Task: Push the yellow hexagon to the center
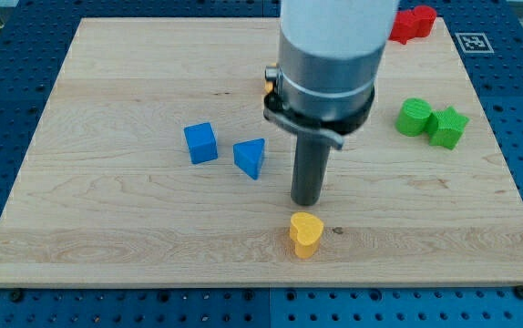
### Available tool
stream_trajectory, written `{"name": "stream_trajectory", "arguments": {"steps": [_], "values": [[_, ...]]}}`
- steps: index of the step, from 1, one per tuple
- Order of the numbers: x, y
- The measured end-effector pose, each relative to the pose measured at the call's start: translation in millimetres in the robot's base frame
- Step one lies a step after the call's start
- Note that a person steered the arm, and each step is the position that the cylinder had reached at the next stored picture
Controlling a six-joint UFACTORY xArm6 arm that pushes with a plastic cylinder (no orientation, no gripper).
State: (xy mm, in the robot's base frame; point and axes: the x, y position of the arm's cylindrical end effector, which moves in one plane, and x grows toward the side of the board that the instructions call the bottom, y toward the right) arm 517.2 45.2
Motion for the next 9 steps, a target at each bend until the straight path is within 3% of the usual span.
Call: {"name": "stream_trajectory", "arguments": {"steps": [2, 4, 5, 9], "values": [[-88.6, -21.2], [-203.9, -93.3], [-206.9, -47.9], [-173.5, 10.7]]}}
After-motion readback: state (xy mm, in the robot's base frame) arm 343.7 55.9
